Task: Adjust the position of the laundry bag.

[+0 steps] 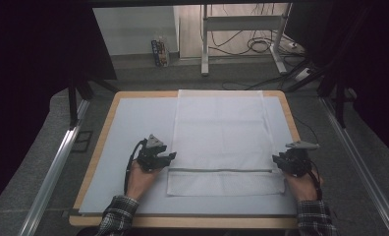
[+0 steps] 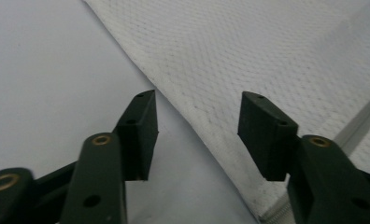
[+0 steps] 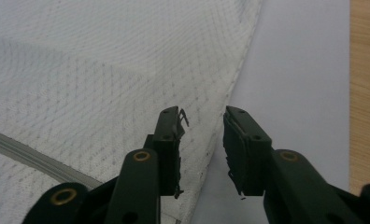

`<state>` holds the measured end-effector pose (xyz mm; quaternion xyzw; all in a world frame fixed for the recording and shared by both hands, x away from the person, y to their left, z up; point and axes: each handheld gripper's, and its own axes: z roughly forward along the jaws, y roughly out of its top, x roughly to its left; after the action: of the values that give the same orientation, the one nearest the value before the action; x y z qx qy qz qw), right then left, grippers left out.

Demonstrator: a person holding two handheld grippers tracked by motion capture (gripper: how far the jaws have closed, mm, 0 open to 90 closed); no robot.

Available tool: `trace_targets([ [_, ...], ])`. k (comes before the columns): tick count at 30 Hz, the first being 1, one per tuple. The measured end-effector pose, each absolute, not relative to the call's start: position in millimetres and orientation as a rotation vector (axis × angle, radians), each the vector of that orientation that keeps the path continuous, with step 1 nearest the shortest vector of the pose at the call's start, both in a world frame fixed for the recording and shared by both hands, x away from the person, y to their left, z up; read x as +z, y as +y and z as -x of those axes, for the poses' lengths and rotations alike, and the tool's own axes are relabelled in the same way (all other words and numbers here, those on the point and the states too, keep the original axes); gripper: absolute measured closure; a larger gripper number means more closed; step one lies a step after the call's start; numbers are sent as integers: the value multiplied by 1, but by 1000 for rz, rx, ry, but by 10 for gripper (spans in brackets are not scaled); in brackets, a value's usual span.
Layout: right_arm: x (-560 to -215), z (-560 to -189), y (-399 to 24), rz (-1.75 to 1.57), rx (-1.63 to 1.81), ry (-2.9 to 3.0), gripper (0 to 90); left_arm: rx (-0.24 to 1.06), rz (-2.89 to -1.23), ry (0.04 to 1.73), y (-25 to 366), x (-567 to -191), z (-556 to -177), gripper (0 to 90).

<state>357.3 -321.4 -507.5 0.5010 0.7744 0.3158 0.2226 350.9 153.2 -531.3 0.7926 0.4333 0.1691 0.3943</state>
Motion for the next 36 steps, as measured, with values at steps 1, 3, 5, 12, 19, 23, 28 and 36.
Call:
trace_targets([
  [1,-507,-357,-321,-1384,872,2139,639,442,-2019,1104,152,-532,-352,459],
  [3,-509,-358,-322,-1390,870,2137,632,457,-2048,1104,149,-536,-354,452],
  [5,-510,-359,-323,-1399,869,2140,628,466,-2069,1110,147,-539,-356,449],
  [12,-514,-362,-319,-1402,849,2191,713,443,-2079,1143,143,-543,-358,526],
  [19,-513,-364,-316,-1394,848,2225,869,431,-2073,1147,141,-543,-357,680],
  [23,-513,-364,-317,-1419,863,2220,878,402,-2081,1123,139,-542,-357,837],
  [28,-512,-363,-317,-1401,883,2225,878,383,-2067,1128,140,-543,-356,889],
  [36,-510,-359,-315,-1353,904,2252,874,334,-2029,1134,149,-542,-355,890],
])
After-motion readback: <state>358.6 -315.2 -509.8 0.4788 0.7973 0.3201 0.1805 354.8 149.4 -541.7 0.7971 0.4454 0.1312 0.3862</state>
